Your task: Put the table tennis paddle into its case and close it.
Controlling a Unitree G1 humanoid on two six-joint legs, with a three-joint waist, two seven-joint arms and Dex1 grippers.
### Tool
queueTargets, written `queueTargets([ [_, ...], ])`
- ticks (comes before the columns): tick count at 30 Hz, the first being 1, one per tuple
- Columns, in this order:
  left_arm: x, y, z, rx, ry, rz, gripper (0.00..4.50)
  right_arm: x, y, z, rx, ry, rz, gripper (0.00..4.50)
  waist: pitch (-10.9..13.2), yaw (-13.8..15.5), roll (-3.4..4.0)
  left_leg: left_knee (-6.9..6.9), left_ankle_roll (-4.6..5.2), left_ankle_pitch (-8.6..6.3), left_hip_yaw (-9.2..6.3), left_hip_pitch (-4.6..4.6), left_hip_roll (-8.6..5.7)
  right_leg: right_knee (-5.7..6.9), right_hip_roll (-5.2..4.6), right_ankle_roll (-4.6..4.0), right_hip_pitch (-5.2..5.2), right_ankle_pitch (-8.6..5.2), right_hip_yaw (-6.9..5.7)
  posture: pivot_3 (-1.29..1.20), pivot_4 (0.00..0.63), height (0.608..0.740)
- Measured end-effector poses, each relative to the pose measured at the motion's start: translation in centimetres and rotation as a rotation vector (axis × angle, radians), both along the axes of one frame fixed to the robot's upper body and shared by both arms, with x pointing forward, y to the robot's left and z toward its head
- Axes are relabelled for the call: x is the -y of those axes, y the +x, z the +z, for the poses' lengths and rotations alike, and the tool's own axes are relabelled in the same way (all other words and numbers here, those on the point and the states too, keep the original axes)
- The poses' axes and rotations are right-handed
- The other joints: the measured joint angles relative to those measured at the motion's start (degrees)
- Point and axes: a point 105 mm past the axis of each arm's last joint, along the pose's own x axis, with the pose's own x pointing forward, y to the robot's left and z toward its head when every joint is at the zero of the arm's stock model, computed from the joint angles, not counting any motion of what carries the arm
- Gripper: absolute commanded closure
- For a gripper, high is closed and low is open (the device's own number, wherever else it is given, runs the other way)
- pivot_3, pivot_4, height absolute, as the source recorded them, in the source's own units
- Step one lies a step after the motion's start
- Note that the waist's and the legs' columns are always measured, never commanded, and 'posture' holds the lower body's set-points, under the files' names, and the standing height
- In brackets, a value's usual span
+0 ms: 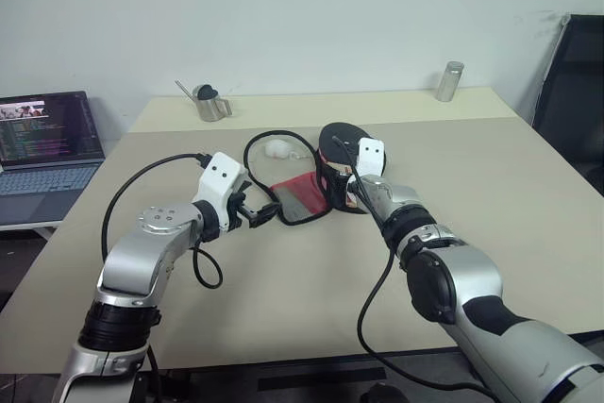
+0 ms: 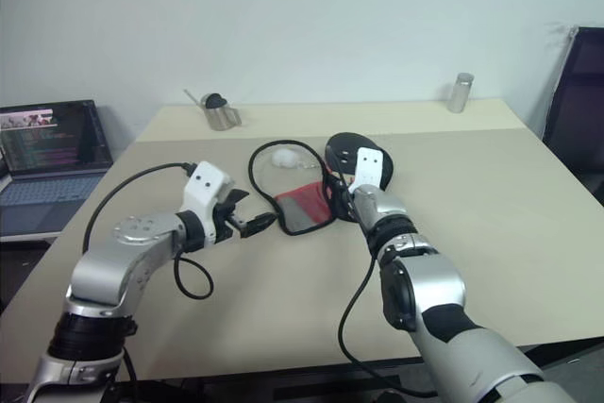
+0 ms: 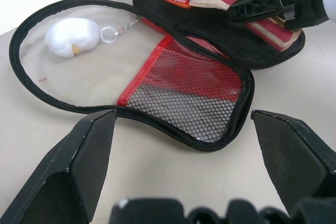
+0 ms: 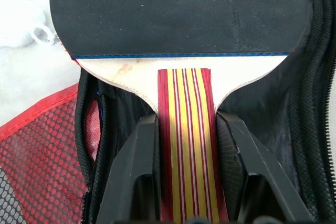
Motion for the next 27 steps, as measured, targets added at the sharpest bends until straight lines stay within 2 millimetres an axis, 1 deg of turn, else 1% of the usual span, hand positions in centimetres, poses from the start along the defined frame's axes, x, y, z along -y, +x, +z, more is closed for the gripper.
queueTargets([
  [4, -0.1, 0.0, 0.0, -0.002, 0.003, 0.011, 0.0, 0.2, -0.2, -0.8, -0.023, -0.01, -0.014, 3.42, 0.0, 0.0, 0.0, 0.0, 0.0, 0.0, 0.0, 0.01, 0.0, 0.01, 0.0, 0.0, 0.0, 0.0, 0.0, 0.0, 0.15, 0.74],
  [10, -0.3, 0.0, -0.2, -0.018, 0.005, 0.028, 0.0, 0.3, -0.2, -1.1, -0.025, -0.013, -0.027, 3.42, 0.0, 0.0, 0.0, 0.0, 0.0, 0.0, 0.0, 0.01, 0.0, 0.0, 0.01, 0.0, 0.01, 0.0, 0.0, 0.0, 0.15, 0.74],
  [13, -0.5, -0.1, 0.1, -0.011, 0.021, 0.035, 0.0, 0.3, -0.2, -1.2, -0.029, -0.016, -0.027, 3.42, 0.0, 0.0, 0.0, 0.0, 0.0, 0.0, 0.0, 0.01, 0.0, 0.0, 0.01, 0.0, 0.01, 0.0, 0.0, 0.0, 0.15, 0.74],
  [15, -0.5, -0.3, 0.3, -0.007, 0.031, 0.035, 0.0, 0.3, -0.2, -1.3, -0.03, -0.024, -0.028, 2.7, 0.0, 0.02, 0.0, 0.0, 0.0, 0.0, -0.01, 0.01, 0.0, 0.0, 0.01, 0.0, 0.01, 0.0, -0.01, 0.0, 0.15, 0.74],
  [17, -0.2, -0.5, 0.4, -0.007, 0.027, 0.025, 0.0, 0.4, -0.2, -1.3, -0.028, -0.031, -0.027, 2.17, 0.0, 0.03, 0.0, 0.0, 0.0, 0.0, -0.01, 0.02, 0.0, 0.0, 0.0, 0.0, 0.03, 0.0, 0.0, 0.0, 0.15, 0.74],
  [19, -0.1, -0.6, 0.4, -0.013, 0.025, 0.023, 0.0, 0.4, -0.2, -1.3, -0.028, -0.033, -0.028, 1.52, 0.0, 0.03, 0.0, 0.0, 0.0, 0.0, 0.0, 0.04, 0.0, 0.01, 0.01, -0.01, 0.03, 0.0, 0.0, 0.0, 0.15, 0.74],
  [23, -0.2, -0.5, 0.4, -0.014, 0.025, 0.032, 0.0, 0.4, -0.2, -1.3, -0.026, -0.041, -0.027, 0.13, 0.0, 0.0, 0.0, 0.0, 0.0, 0.0, 0.0, 0.05, 0.03, 0.02, 0.04, -0.02, 0.03, 0.01, 0.01, 0.0, 0.15, 0.74],
  [24, -0.2, -0.5, 0.4, -0.014, 0.025, 0.033, 0.0, 0.4, -0.2, -1.3, -0.026, -0.041, -0.026, 0.06, 0.0, 0.0, 0.0, 0.0, 0.0, 0.0, 0.01, 0.05, 0.03, 0.02, 0.04, -0.02, 0.03, 0.01, 0.01, 0.0, 0.15, 0.74],
  [27, -0.3, -0.4, 0.5, -0.011, 0.017, 0.043, 0.0, 0.3, -0.2, -1.2, -0.023, -0.042, -0.019, 0.06, 0.0, 0.01, 0.0, 0.0, 0.0, 0.0, 0.01, 0.05, 0.02, 0.02, 0.04, -0.02, 0.03, 0.01, 0.01, 0.0, 0.15, 0.74],
])
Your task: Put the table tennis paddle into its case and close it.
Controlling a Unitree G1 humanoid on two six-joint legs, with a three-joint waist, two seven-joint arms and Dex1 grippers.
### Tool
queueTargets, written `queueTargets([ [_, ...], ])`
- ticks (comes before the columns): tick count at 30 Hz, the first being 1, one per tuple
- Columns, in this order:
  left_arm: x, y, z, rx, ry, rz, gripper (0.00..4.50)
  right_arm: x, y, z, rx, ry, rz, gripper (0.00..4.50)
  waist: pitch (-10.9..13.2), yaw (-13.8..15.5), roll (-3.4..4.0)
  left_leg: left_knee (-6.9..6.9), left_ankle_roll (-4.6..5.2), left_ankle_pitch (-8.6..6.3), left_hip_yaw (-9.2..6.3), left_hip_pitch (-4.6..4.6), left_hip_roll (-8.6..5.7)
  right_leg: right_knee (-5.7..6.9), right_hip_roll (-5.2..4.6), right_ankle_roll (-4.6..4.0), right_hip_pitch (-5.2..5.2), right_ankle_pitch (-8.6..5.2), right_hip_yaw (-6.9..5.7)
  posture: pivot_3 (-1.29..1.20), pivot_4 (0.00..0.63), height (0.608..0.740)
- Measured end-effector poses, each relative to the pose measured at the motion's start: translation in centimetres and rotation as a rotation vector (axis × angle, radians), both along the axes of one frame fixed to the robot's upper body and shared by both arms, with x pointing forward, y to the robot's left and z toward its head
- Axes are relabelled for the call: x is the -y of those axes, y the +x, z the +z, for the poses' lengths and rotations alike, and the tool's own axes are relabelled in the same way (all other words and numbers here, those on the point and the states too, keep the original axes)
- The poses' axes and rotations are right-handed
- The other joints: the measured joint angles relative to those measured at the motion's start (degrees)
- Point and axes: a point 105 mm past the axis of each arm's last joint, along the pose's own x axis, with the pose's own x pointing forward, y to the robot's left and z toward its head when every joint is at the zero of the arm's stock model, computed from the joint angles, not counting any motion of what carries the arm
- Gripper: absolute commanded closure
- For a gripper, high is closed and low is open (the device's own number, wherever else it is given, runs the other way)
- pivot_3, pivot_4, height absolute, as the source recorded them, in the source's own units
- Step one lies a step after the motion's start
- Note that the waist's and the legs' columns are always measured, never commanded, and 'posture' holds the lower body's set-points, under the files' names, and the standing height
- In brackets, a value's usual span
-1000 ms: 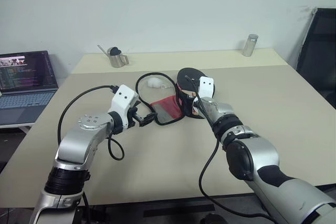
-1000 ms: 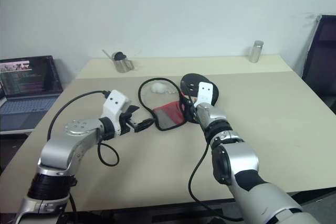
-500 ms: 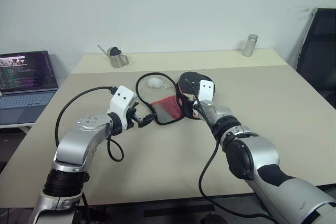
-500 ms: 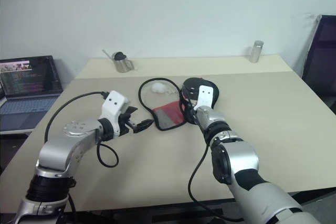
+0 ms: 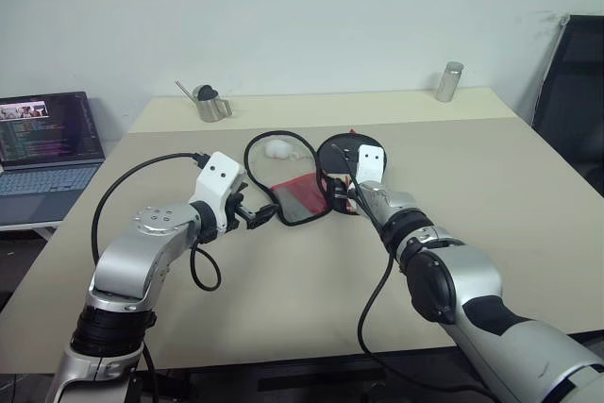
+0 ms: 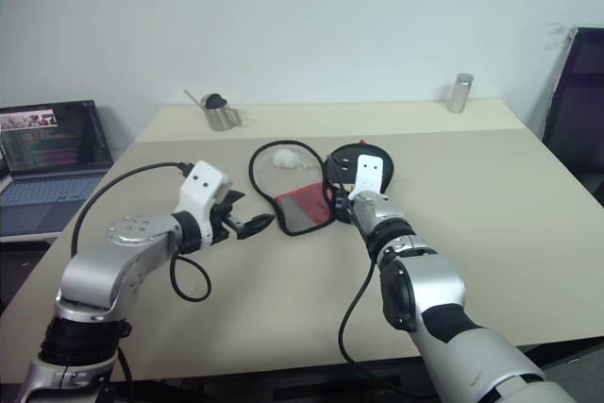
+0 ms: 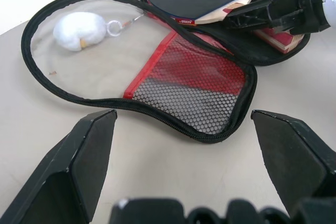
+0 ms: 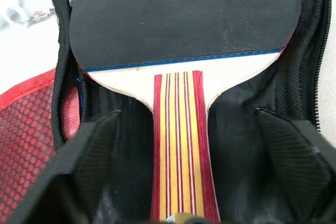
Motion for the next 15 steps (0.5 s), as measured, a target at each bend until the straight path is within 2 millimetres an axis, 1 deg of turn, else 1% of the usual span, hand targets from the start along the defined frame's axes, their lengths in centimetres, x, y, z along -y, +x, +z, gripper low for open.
queueTargets([
  [3, -0.5, 0.9, 0.3, 0.009, -0.037, 0.053, 0.0, 0.1, 0.1, 0.3, 0.005, -0.004, 0.021, 0.06, 0.0, 0.04, 0.0, 0.01, 0.0, 0.0, -0.01, 0.0, -0.01, 0.01, 0.0, -0.01, 0.01, 0.01, -0.02, 0.0, 0.15, 0.74],
  [4, -0.7, 1.5, 0.6, 0.015, -0.063, 0.084, 0.0, 0.3, 0.3, 0.8, 0.011, -0.001, 0.031, 0.06, 0.0, 0.06, 0.0, 0.03, -0.01, 0.0, -0.02, -0.02, -0.01, 0.01, 0.01, -0.01, 0.0, 0.01, -0.03, 0.0, 0.15, 0.74],
  [6, -1.7, 2.4, 1.1, 0.027, -0.102, 0.152, 0.0, 1.0, 0.7, 2.8, 0.052, 0.013, 0.042, 0.06, 0.0, 0.08, 0.0, 0.05, -0.01, 0.0, -0.02, -0.04, -0.01, 0.01, 0.0, -0.01, 0.0, 0.01, -0.03, 0.0, 0.15, 0.74],
  [7, -2.3, 2.9, 1.4, 0.034, -0.13, 0.194, 0.0, 1.7, 1.0, 4.3, 0.083, 0.02, 0.045, 0.06, 0.0, 0.11, 0.0, 0.05, -0.01, 0.0, -0.03, -0.05, -0.01, 0.0, 0.0, -0.01, -0.01, 0.01, -0.04, 0.0, 0.15, 0.74],
  [9, -4.0, 3.9, 1.8, 0.044, -0.166, 0.283, 0.0, 3.5, 1.2, 8.0, 0.168, 0.011, 0.046, 0.06, 0.0, 0.23, 0.0, 0.03, -0.01, 0.0, -0.06, -0.09, -0.01, -0.02, 0.0, -0.01, -0.03, 0.01, -0.06, 0.0, 0.15, 0.74],
  [10, -4.6, 4.5, 1.9, 0.047, -0.178, 0.323, 0.0, 4.8, 1.0, 9.8, 0.216, 0.001, 0.049, 0.06, -0.01, 0.37, -0.01, 0.03, -0.01, 0.0, -0.09, -0.1, -0.01, -0.04, 0.0, -0.01, -0.03, 0.01, -0.09, 0.0, 0.15, 0.74],
  [11, -5.4, 4.9, 1.9, 0.049, -0.186, 0.36, 0.0, 5.7, 0.7, 11.1, 0.253, -0.008, 0.054, 0.06, -0.02, 0.54, -0.03, 0.03, -0.02, -0.01, -0.09, -0.11, -0.01, -0.05, 0.0, 0.0, -0.02, 0.01, -0.09, 0.0, 0.15, 0.74],
  [12, -6.0, 5.4, 1.8, 0.046, -0.19, 0.398, 0.0, 6.8, 0.2, 12.1, 0.283, -0.026, 0.054, 0.06, -0.05, 0.69, -0.04, 0.02, -0.02, -0.01, -0.09, -0.1, -0.01, -0.06, -0.01, 0.0, -0.01, 0.01, -0.09, 0.0, 0.15, 0.74],
  [13, -6.6, 6.0, 1.5, 0.032, -0.195, 0.435, 0.0, 8.0, -0.5, 12.5, 0.303, -0.043, 0.065, 0.06, -0.07, 1.12, -0.07, 0.02, -0.03, -0.01, -0.09, -0.1, -0.01, -0.08, -0.01, 0.0, 0.0, 0.01, -0.12, 0.0, 0.15, 0.74],
  [15, -7.1, 7.0, 0.5, -0.003, -0.198, 0.476, 0.0, 8.8, -1.7, 12.1, 0.309, -0.041, 0.133, 0.06, -0.07, 1.42, -0.07, 0.05, -0.02, -0.01, -0.01, -0.09, -0.02, -0.04, -0.01, 0.02, -0.02, 0.02, -0.07, 0.0, 0.15, 0.74],
])
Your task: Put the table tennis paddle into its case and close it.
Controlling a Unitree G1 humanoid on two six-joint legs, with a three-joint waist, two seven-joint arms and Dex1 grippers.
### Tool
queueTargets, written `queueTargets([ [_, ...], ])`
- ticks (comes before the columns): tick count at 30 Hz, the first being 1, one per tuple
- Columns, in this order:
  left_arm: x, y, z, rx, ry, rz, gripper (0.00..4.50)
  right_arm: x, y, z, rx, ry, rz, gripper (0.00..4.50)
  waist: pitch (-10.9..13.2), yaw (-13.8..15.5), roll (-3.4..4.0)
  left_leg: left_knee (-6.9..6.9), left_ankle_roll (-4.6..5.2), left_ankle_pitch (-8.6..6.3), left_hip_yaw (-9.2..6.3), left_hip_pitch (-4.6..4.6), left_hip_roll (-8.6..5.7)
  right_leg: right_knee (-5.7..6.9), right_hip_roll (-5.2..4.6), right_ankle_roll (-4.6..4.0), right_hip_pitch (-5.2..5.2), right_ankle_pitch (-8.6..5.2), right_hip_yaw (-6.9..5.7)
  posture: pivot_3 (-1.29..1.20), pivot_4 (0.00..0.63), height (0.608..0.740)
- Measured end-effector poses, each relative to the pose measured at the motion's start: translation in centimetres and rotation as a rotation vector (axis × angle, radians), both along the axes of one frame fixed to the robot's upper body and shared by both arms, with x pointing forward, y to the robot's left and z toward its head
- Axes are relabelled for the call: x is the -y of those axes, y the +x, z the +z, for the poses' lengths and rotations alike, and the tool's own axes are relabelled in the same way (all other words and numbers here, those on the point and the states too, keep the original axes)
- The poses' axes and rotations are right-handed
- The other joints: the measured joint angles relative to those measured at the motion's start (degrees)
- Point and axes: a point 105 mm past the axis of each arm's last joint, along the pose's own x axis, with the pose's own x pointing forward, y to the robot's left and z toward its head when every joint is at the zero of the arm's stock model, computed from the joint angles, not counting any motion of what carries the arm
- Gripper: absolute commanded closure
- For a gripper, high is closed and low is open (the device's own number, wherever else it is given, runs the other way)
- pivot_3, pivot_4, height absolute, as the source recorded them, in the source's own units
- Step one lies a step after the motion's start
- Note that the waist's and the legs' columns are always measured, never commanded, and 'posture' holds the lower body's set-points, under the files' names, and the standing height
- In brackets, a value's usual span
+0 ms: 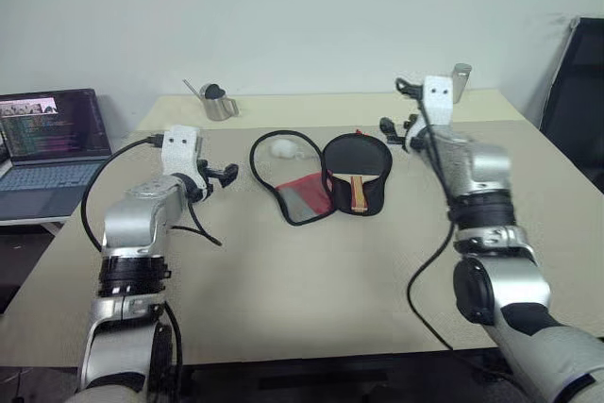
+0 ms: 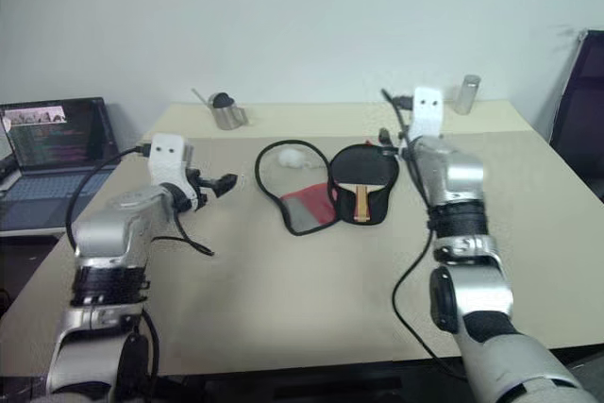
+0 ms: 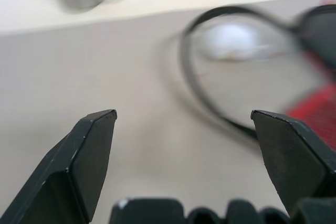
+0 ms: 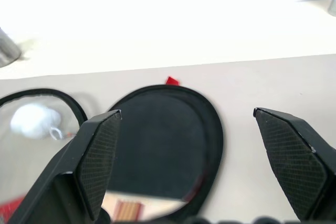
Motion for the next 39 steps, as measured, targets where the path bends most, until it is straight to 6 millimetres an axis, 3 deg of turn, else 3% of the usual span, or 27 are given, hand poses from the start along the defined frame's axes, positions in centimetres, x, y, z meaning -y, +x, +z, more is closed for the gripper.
queueTargets([
  [2, 0.1, 0.6, -1.2, -0.039, -0.005, 0.004, 0.0, -0.5, -1.1, -0.2, -0.002, 0.0, 0.098, 0.06, 0.0, -0.13, 0.0, 0.01, 0.0, 0.0, 0.05, 0.01, 0.01, 0.06, 0.0, 0.01, -0.04, 0.01, 0.04, 0.0, 0.15, 0.74],
  [5, 2.1, 1.8, -2.8, -0.095, 0.025, -0.077, 0.6, -1.5, -3.0, 0.7, 0.025, -0.014, 0.258, 0.0, 0.0, 0.22, 0.0, 0.02, 0.0, 0.0, 0.01, -0.01, 0.0, 0.05, 0.0, 0.01, -0.04, 0.01, -0.02, 0.0, 0.15, 0.74],
  [10, 4.1, 3.0, -5.2, -0.161, 0.101, -0.149, 2.36, -2.9, -6.5, 0.0, 0.012, -0.009, 0.515, 0.0, -0.01, 0.58, -0.03, 0.02, 0.01, -0.01, 0.04, -0.01, 0.0, 0.0, -0.01, 0.03, -0.02, 0.02, -0.01, 0.0, 0.15, 0.74],
  [16, 6.0, 3.5, -6.9, -0.2, 0.105, -0.182, 4.49, -4.3, -7.8, -0.3, 0.032, -0.017, 0.58, 0.0, 0.0, 0.77, -0.04, 0.04, 0.01, 0.0, 0.02, -0.02, -0.01, 0.03, -0.03, 0.03, -0.04, 0.03, -0.02, 0.0, 0.15, 0.74],
  [25, 9.4, 4.1, -6.8, -0.198, 0.026, -0.219, 4.49, -5.3, -8.7, -0.8, 0.013, -0.002, 0.608, 0.0, 0.0, 1.73, -0.05, 0.06, 0.01, 0.0, 0.0, -0.05, -0.03, 0.02, -0.03, 0.05, -0.04, 0.04, -0.04, 0.0, 0.15, 0.74],
  [29, 11.4, 4.4, -5.5, -0.132, -0.029, -0.268, 4.49, -5.2, -8.6, -0.8, 0.012, -0.004, 0.594, 0.0, 0.01, 1.71, -0.06, 0.05, 0.01, 0.0, 0.01, -0.06, -0.02, 0.01, -0.03, 0.05, -0.05, 0.04, -0.03, 0.0, 0.15, 0.74],
  [32, 12.8, 4.7, -3.3, -0.018, -0.073, -0.311, 4.49, -5.1, -8.6, -0.7, 0.014, -0.007, 0.59, 0.0, 0.01, 1.74, -0.06, 0.06, 0.01, 0.0, 0.0, -0.06, -0.02, 0.01, -0.04, 0.05, -0.04, 0.04, -0.03, 0.0, 0.15, 0.74],
  [39, 15.5, 4.5, 4.2, 0.325, -0.182, -0.376, 4.49, -3.6, -8.3, 0.5, 0.043, -0.037, 0.548, 0.0, 0.01, 1.7, -0.07, 0.05, 0.0, 0.0, 0.03, -0.06, -0.01, -0.02, -0.05, 0.06, -0.04, 0.04, -0.02, 0.0, 0.15, 0.74],
])
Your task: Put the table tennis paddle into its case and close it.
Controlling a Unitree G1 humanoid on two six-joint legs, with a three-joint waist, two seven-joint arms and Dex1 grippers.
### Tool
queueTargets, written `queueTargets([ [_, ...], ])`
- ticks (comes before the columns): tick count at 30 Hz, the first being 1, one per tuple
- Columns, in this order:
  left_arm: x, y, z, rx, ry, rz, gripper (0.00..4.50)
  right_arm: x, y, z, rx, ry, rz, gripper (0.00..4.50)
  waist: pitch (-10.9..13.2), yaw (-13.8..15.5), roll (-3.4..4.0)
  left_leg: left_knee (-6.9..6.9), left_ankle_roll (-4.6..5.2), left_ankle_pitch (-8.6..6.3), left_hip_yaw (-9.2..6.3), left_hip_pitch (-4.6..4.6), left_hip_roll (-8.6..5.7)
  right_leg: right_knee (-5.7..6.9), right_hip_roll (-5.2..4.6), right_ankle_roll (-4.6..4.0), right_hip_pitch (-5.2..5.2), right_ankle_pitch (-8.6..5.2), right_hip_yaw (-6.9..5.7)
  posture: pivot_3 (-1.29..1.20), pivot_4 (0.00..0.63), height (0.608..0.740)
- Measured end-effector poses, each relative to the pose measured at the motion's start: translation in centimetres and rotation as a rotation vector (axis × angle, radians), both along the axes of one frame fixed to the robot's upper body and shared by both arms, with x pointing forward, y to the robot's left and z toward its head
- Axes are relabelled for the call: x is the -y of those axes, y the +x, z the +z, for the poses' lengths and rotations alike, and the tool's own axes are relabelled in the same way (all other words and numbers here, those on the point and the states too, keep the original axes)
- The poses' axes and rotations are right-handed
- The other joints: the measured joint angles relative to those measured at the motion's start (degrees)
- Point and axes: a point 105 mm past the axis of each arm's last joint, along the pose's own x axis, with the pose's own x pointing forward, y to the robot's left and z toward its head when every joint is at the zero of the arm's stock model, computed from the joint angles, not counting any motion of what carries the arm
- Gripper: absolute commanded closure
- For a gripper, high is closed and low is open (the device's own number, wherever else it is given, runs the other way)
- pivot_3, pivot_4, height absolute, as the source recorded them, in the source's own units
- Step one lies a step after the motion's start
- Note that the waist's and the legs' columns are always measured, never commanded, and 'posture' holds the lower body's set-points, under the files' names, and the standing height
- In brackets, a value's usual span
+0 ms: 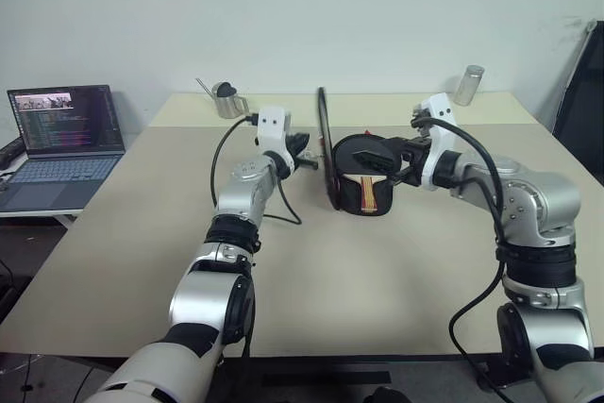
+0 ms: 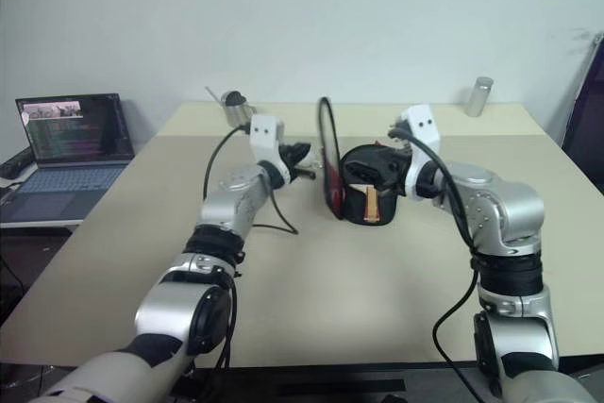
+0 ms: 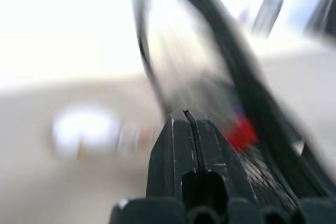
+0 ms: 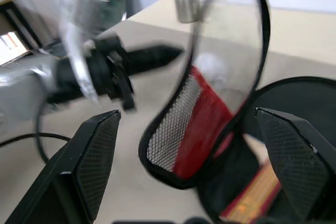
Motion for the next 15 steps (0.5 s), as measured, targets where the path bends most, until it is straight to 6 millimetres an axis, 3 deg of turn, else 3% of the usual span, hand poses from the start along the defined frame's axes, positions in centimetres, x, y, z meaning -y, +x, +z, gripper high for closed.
queueTargets([
  [3, 2.3, -0.5, 0.5, 0.015, -0.042, -0.046, 4.49, 0.9, 0.3, 0.1, -0.002, 0.002, -0.032, 0.0, 0.0, 0.18, -0.01, 0.01, 0.0, 0.0, -0.01, 0.0, -0.02, -0.01, -0.01, 0.01, 0.04, 0.0, -0.02, 0.0, 0.15, 0.74],
  [9, 8.3, -1.2, -2.4, -0.078, -0.008, -0.05, 4.49, 1.6, 0.6, 0.3, 0.007, 0.008, -0.081, 0.0, 0.01, 0.18, -0.02, 0.0, 0.0, 0.0, 0.05, 0.0, 0.0, -0.01, 0.0, 0.02, 0.03, 0.01, 0.01, 0.0, 0.15, 0.74],
  [12, 9.3, -1.4, -3.5, -0.104, 0.025, -0.043, 4.49, 2.1, 0.8, 0.4, 0.0, 0.025, -0.118, 0.0, 0.01, -0.12, -0.02, -0.02, 0.0, 0.0, 0.09, 0.03, 0.03, 0.04, 0.02, 0.02, 0.0, 0.01, 0.04, 0.0, 0.15, 0.74],
  [15, 8.2, -1.5, -2.1, -0.053, 0.019, -0.097, 4.49, 2.8, 1.3, -0.2, -0.046, 0.112, -0.179, 0.0, 0.01, -0.32, -0.01, -0.02, 0.0, 0.0, 0.13, 0.06, 0.08, 0.07, 0.07, -0.02, -0.01, 0.03, 0.09, 0.0, 0.15, 0.74],
])
